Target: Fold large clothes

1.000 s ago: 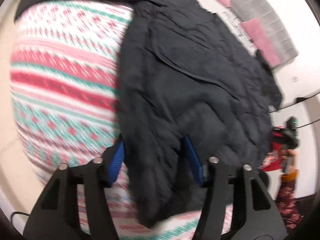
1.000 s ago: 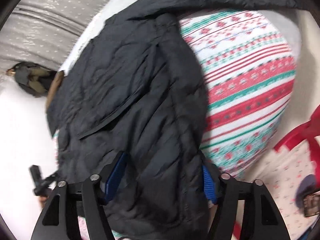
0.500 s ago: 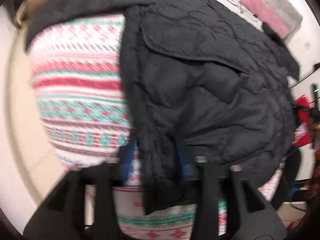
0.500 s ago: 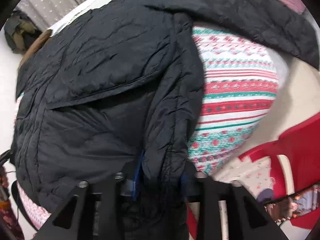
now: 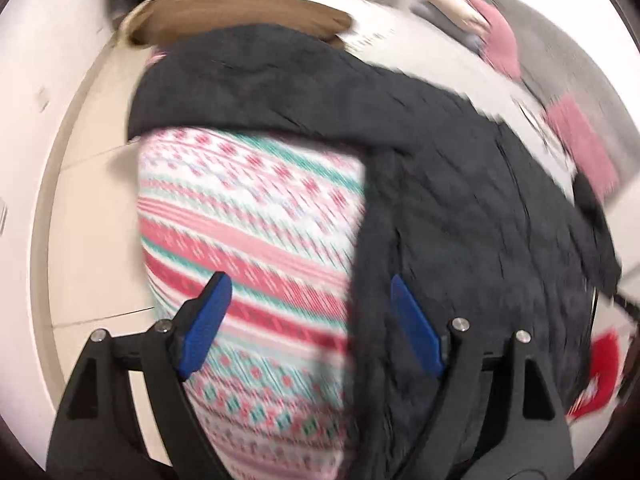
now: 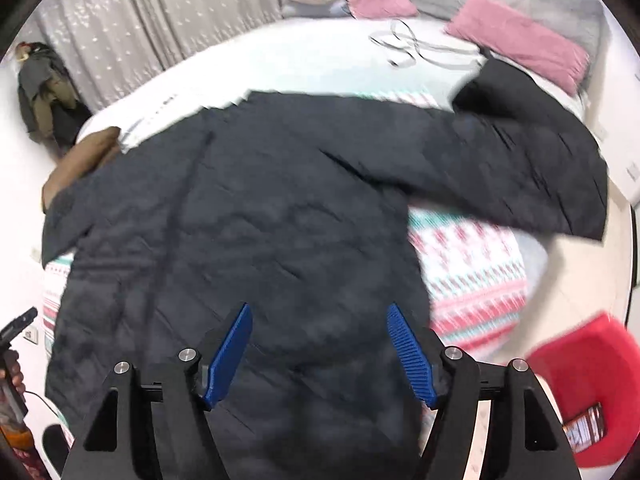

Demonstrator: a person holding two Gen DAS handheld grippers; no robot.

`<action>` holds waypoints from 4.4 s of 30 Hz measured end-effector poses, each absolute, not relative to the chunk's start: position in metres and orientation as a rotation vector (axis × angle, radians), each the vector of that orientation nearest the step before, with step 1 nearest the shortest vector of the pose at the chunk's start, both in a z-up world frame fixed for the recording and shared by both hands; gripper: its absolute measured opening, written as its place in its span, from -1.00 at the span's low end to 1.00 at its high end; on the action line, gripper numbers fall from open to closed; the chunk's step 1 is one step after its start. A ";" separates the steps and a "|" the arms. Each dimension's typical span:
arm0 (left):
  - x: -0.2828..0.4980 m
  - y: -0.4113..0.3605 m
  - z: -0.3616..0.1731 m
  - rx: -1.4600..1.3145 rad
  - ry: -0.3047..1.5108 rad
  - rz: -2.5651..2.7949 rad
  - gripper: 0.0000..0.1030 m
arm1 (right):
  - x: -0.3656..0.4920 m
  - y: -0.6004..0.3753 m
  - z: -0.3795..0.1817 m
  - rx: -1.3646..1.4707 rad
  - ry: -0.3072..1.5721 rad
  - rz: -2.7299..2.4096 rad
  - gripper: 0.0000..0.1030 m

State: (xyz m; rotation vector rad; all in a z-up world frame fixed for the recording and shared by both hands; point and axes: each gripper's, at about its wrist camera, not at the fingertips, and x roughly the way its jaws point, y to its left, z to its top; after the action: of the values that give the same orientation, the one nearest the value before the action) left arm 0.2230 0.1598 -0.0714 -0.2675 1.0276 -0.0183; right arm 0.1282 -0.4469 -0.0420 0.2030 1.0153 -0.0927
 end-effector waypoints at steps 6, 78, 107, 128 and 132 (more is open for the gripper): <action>0.279 0.201 -0.090 -0.464 1.012 0.100 0.67 | 0.178 -0.387 -0.036 0.173 0.971 -0.006 0.44; 0.375 0.032 -0.100 -0.409 0.702 -0.440 0.26 | 0.350 -0.365 -0.126 0.610 0.789 0.091 -0.88; 0.378 -0.047 -0.128 -0.221 0.858 -0.338 0.95 | 0.196 -0.606 -0.137 0.737 0.737 -0.687 0.59; 0.376 -0.048 -0.129 -0.182 0.882 -0.366 0.98 | 0.182 -0.643 -0.103 0.715 0.371 -0.660 -0.85; 0.368 -0.051 -0.115 -0.168 0.836 -0.395 0.98 | 0.204 -0.571 -0.046 0.466 0.345 -0.510 -0.85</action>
State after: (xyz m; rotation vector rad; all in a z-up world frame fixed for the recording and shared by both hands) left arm 0.3680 -0.0508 -0.1146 -0.1679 0.8362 -0.3953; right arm 0.2042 -0.5714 -0.0462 0.4663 0.3452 -0.5105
